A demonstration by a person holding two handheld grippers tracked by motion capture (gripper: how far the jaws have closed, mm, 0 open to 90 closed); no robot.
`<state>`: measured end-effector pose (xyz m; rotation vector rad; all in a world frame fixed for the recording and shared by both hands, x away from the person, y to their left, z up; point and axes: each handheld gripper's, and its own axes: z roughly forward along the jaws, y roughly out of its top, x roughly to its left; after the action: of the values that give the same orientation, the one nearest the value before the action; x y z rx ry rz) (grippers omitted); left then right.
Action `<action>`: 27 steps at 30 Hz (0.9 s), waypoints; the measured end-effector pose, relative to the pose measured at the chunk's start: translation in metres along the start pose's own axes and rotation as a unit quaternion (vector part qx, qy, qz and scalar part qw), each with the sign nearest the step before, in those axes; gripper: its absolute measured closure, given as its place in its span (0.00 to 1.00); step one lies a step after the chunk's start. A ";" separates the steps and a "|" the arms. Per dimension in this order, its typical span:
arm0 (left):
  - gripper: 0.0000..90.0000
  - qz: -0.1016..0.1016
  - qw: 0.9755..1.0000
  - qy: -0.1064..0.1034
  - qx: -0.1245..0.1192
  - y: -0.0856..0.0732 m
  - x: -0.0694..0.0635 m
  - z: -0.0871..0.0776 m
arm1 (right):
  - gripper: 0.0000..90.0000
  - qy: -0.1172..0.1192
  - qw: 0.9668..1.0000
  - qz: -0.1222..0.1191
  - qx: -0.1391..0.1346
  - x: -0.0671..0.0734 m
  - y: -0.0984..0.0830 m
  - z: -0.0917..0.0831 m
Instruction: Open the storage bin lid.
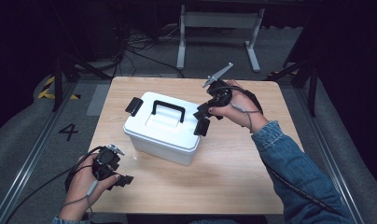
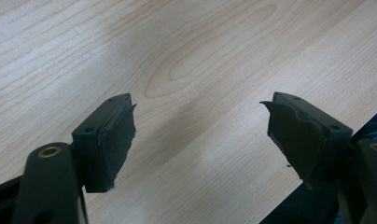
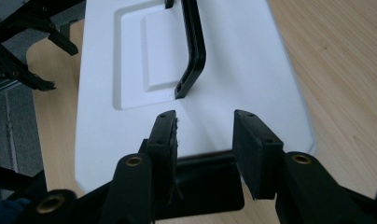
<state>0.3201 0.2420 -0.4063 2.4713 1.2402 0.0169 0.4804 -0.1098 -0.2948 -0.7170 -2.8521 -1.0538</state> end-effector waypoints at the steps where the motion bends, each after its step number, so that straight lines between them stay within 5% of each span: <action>1: 0.27 0.000 1.000 0.000 0.000 0.000 0.000 0.000 | 0.68 0.002 1.000 0.001 0.000 -0.001 0.002 0.002; 27: 0.28 -0.018 1.000 -0.002 0.014 0.000 0.006 0.004 | 0.72 0.030 1.000 0.004 0.007 0.000 0.041 0.052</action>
<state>0.3239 0.2455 -0.4108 2.4717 1.2905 -0.0154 0.5049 -0.0502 -0.3102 -0.6823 -2.8015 -1.0362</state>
